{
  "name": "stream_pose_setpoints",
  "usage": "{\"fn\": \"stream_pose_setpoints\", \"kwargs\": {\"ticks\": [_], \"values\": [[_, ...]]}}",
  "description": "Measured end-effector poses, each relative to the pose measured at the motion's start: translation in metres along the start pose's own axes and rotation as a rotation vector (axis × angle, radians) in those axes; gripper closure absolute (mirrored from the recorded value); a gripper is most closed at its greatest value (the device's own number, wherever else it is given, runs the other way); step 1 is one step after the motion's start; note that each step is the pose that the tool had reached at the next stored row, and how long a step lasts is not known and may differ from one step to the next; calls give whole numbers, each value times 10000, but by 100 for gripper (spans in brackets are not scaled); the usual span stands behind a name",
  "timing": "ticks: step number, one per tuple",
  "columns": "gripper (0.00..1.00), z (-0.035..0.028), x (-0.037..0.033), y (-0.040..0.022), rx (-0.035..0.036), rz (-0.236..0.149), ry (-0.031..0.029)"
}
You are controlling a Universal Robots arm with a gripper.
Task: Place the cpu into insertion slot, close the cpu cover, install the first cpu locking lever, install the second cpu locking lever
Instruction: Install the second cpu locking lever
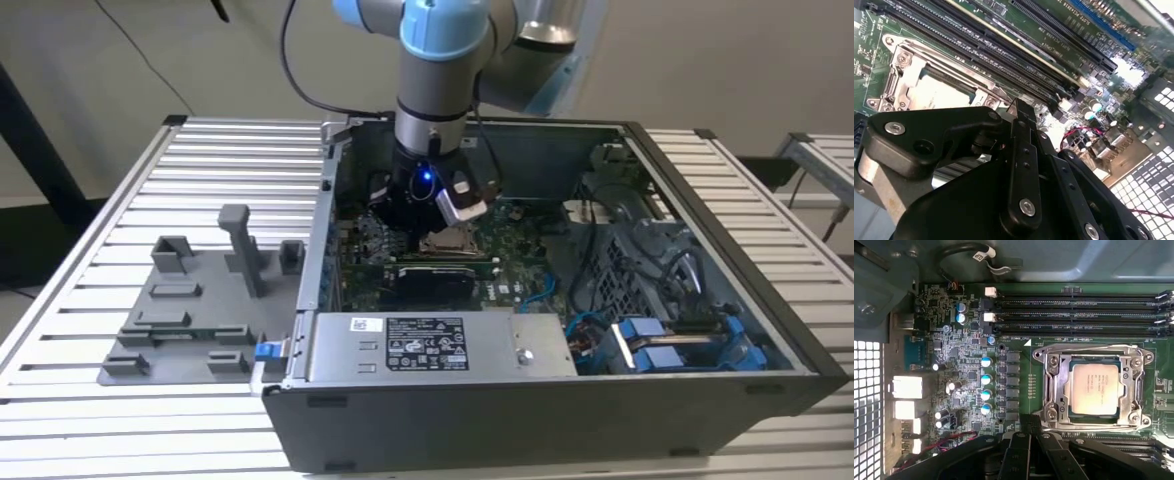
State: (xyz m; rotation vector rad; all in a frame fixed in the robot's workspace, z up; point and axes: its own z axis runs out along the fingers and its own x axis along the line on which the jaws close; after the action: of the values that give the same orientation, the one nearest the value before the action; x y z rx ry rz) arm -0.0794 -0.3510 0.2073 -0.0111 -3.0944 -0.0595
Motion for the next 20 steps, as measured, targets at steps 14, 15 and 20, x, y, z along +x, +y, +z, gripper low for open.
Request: {"fn": "stream_pose_setpoints", "kwargs": {"ticks": [14,15,20], "values": [[89,71,-1,12,0,0,0],[89,73,-1,12,-1,0,0],[89,85,-2,11,3,-4,2]]}}
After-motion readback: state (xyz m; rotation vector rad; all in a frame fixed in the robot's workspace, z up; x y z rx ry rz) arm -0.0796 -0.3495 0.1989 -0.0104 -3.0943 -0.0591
